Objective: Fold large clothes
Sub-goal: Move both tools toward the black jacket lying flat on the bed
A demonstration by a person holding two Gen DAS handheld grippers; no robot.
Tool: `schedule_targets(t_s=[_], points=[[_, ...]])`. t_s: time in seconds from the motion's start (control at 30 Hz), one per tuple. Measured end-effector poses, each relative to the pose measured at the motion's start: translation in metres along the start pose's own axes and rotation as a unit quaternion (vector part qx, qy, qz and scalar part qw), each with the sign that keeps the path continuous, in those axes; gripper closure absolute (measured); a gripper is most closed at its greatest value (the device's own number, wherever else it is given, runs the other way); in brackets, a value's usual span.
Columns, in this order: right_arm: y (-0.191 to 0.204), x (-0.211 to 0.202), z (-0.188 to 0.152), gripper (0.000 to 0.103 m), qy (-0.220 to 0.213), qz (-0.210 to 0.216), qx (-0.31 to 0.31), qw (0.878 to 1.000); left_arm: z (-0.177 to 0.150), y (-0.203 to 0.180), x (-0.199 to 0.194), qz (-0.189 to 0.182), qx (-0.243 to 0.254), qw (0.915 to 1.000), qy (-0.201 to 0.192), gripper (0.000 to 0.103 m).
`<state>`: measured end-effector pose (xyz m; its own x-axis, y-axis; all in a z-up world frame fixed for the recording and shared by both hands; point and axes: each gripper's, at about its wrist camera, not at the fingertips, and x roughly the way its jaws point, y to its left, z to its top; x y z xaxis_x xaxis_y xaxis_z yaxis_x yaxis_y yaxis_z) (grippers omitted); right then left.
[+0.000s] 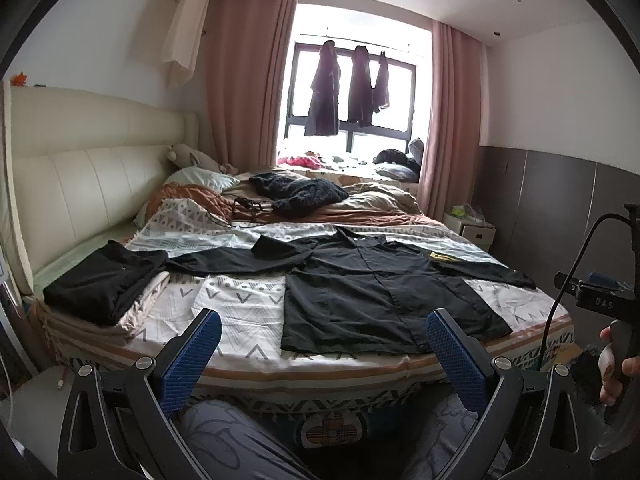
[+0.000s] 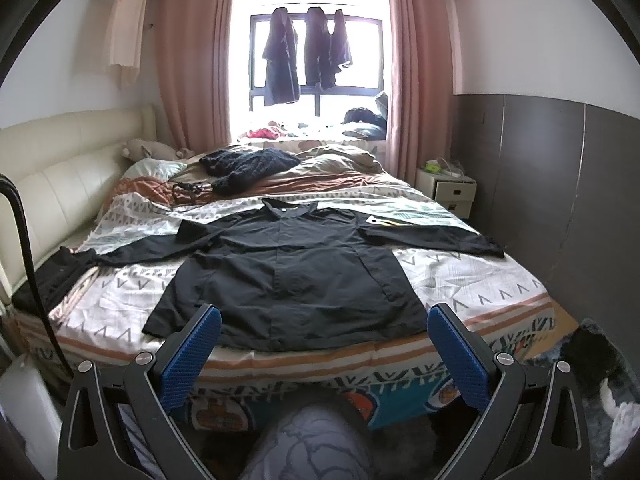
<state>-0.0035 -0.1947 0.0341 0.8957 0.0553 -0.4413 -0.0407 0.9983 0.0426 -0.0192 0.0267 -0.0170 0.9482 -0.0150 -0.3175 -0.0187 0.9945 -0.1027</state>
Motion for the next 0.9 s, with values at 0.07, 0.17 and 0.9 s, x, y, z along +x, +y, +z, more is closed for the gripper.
schedule_targets(t_s=[0.07,0.17,0.9], points=[[0.002,0.0,0.001,0.0,0.001,-0.003,-0.002,1.0,0.0,0.0,0.0,0.001,-0.001,1.0,0.0,0.0],[0.003,-0.002,0.003,0.0,0.0,-0.003,-0.003,1.0,0.0,0.003,-0.001,-0.002,-0.007,1.0,0.001,0.0],[0.017,0.0,0.021,0.0,0.007,-0.011,-0.019,1.0,0.003,0.036,0.01,0.004,-0.045,0.9989,0.009,0.0]])
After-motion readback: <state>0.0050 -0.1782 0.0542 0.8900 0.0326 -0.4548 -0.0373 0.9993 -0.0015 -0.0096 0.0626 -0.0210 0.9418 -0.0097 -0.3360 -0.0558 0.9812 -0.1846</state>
